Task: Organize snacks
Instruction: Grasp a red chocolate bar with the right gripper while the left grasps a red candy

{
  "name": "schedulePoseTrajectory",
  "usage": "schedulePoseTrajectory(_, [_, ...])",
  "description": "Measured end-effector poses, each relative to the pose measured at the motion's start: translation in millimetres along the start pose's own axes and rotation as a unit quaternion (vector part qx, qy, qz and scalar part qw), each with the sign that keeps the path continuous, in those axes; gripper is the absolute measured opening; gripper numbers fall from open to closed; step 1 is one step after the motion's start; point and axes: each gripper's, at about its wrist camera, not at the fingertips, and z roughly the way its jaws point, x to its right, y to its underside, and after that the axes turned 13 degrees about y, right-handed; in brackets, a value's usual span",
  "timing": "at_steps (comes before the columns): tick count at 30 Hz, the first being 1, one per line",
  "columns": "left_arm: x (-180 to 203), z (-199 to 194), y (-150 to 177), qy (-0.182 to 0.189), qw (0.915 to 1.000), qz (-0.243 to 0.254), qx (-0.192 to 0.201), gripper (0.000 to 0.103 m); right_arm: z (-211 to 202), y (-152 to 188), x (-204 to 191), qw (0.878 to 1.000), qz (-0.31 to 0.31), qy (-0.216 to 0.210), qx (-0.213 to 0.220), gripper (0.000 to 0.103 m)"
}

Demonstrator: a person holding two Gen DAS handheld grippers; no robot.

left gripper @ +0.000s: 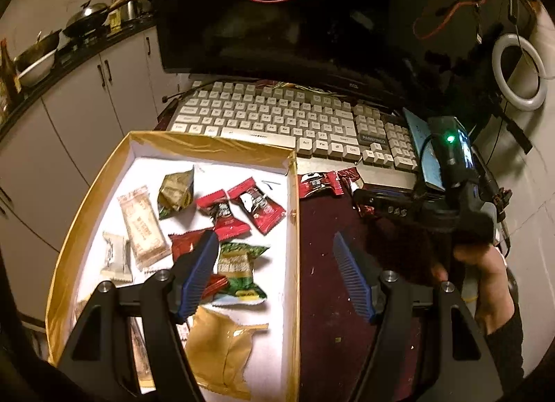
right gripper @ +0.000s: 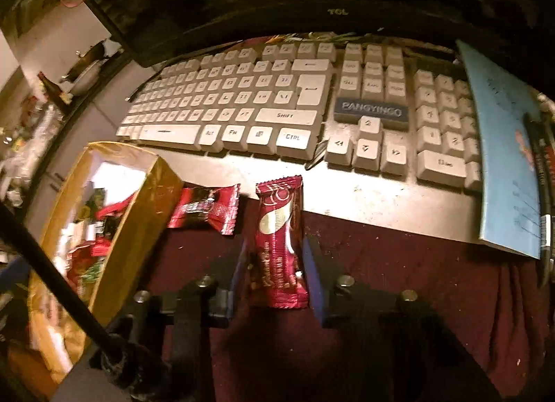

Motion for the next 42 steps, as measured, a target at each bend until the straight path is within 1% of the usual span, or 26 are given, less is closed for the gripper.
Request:
schedulePoseTrajectory(3, [8,8,-7,-0.001,0.9997,0.021,-0.011,0.07,-4,7,8,0.999,0.033,-0.015,-0.004,0.015])
schedulePoseTrajectory(4, [12,13,-9,-0.007,0.9993,0.032,-0.019,0.07,-7,13,14,0.999,0.047,-0.026,-0.005,0.006])
schedulePoseTrajectory(5, [15,17,-12,-0.009,0.9988,0.041,-0.025,0.07,-11,20,20,0.997,0.062,-0.035,-0.004,0.003])
schedulePoseTrajectory(7, [26,32,-19,-0.014,0.9958,0.077,-0.046,0.07,-18,34,33,0.996,0.084,-0.032,0.003,0.002])
schedulePoseTrajectory(8, [31,39,-22,-0.016,0.9938,0.094,-0.056,0.07,-19,36,35,0.995,0.092,-0.039,0.008,0.002])
schedulePoseTrajectory(9, [38,49,-27,-0.02,0.9902,0.119,-0.071,0.07,-15,37,38,0.993,0.103,-0.051,0.009,0.002])
schedulePoseTrajectory(12, [51,77,-41,-0.033,0.982,0.161,-0.092,0.07,-11,37,50,0.986,0.134,-0.094,0.007,0.006])
schedulePoseTrajectory(13, [55,92,-47,-0.037,0.9778,0.176,-0.108,0.07,-13,38,55,0.984,0.149,-0.096,0.008,0.007])
schedulePoseTrajectory(14, [58,101,-49,-0.039,0.9736,0.189,-0.121,0.07,-18,37,59,0.982,0.159,-0.097,0.021,0.008])
schedulePoseTrajectory(15, [62,112,-51,-0.047,0.968,0.208,-0.132,0.07,-21,38,62,0.982,0.162,-0.098,0.026,0.014])
schedulePoseTrajectory(16, [66,122,-52,-0.058,0.9609,0.231,-0.141,0.07,-24,38,65,0.98,0.169,-0.099,0.031,0.023])
schedulePoseTrajectory(17, [71,134,-52,-0.059,0.9507,0.26,-0.158,0.069,-24,39,66,0.98,0.171,-0.099,0.032,0.027])
schedulePoseTrajectory(18, [73,142,-52,-0.059,0.9439,0.275,-0.174,0.068,-24,39,65,0.98,0.171,-0.098,0.03,0.032])
schedulePoseTrajectory(20, [76,157,-53,-0.061,0.9345,0.292,-0.195,0.067,-24,39,64,0.979,0.175,-0.103,0.03,0.032])
schedulePoseTrajectory(21, [78,165,-51,-0.064,0.9258,0.313,-0.202,0.066,-24,39,63,0.979,0.173,-0.106,0.031,0.032])
schedulePoseTrajectory(22, [79,169,-49,-0.069,0.9191,0.328,-0.207,0.066,-24,39,63,0.979,0.174,-0.104,0.034,0.032])
schedulePoseTrajectory(23, [78,176,-48,-0.074,0.9124,0.34,-0.216,0.063,-25,38,62,0.978,0.175,-0.104,0.035,0.032])
schedulePoseTrajectory(25, [72,185,-46,-0.067,0.905,0.344,-0.241,0.058,-25,39,62,0.977,0.177,-0.114,0.033,0.032])
schedulePoseTrajectory(26, [69,187,-45,-0.06,0.9041,0.344,-0.247,0.056,-25,42,64,0.977,0.179,-0.116,0.032,0.032])
schedulePoseTrajectory(27, [68,187,-47,-0.051,0.9064,0.34,-0.246,0.052,-26,42,64,0.976,0.178,-0.117,0.031,0.032])
schedulePoseTrajectory(31, [58,192,-55,-0.022,0.9205,0.298,-0.252,0.047,-25,40,64,0.976,0.177,-0.119,0.031,0.032])
schedulePoseTrajectory(33, [56,193,-55,-0.006,0.9238,0.281,-0.26,0.03,-23,39,63,0.975,0.182,-0.122,0.033,0.032])
schedulePoseTrajectory(34, [55,192,-53,0.005,0.925,0.271,-0.266,0.029,-24,41,64,0.975,0.183,-0.124,0.032,0.032])
schedulePoseTrajectory(37, [55,190,-50,0.008,0.9247,0.26,-0.278,0.029,-23,41,65,0.973,0.19,-0.129,0.029,0.032])
schedulePoseTrajectory(39, [54,190,-49,0.011,0.9282,0.25,-0.276,0.036,-24,42,65,0.972,0.192,-0.13,0.03,0.032])
schedulePoseTrajectory(42, [50,194,-53,0.016,0.9355,0.227,-0.27,0.041,-25,44,65,0.972,0.193,-0.129,0.029,0.032])
